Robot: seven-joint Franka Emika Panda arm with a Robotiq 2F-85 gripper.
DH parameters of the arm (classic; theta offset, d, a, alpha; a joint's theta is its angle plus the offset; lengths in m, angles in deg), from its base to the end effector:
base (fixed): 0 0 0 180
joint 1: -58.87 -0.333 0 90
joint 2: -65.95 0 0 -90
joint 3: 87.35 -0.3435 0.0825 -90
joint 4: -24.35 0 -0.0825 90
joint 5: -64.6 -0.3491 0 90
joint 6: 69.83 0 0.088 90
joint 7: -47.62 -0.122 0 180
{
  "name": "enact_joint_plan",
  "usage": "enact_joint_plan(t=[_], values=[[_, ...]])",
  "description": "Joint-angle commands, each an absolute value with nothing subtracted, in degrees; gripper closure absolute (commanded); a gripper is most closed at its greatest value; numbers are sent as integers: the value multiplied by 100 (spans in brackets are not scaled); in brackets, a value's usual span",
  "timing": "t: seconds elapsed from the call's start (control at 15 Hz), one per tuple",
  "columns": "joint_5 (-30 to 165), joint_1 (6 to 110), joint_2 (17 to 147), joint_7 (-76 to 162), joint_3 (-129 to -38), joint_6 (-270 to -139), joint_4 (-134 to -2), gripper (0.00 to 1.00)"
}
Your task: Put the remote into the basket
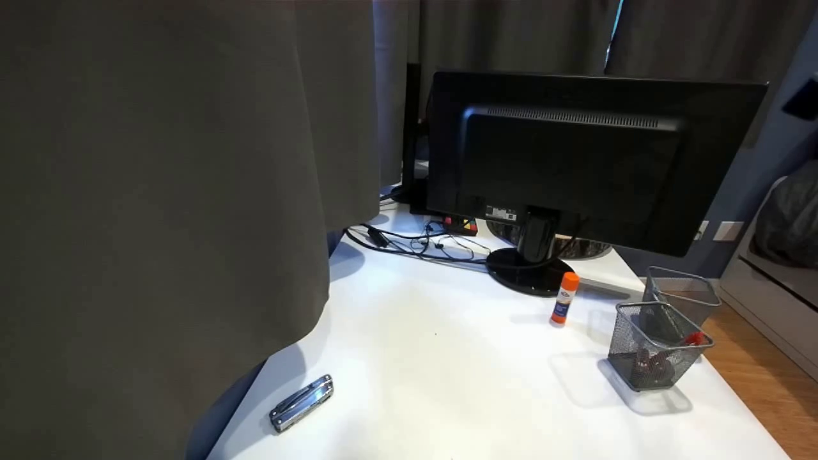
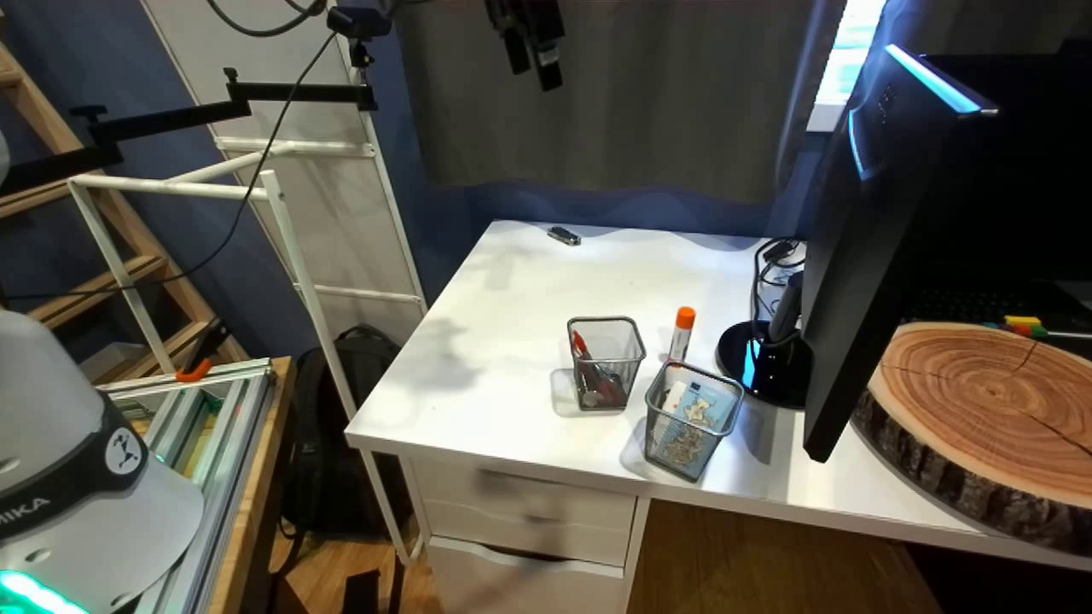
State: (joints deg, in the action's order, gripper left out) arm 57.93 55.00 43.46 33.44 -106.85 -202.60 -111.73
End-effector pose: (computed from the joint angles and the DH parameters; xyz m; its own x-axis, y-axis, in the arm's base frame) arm 0.3837 0.1848 0.5211 0.9480 0.0779 0.3085 0.0996 -0.9935 -0.0550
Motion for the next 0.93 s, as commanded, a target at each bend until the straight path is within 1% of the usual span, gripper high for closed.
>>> enact_joint_plan(t=[0.0, 0.2, 0.27, 0.33, 0.67, 0.87], values=[[5703, 4952, 5688, 3830, -10595, -20372, -9816, 0], [5535, 4499, 6383, 4185, -10671, -19976, -8886, 0], [5786, 4606, 5877, 3862, -10556, -20331, -9596, 0], [5782, 4511, 6032, 3847, -10571, -20293, -9411, 0], [5787, 4525, 6015, 3849, -10481, -20294, -9465, 0], [5622, 4244, 7246, 4518, -10665, -20417, -8718, 0]])
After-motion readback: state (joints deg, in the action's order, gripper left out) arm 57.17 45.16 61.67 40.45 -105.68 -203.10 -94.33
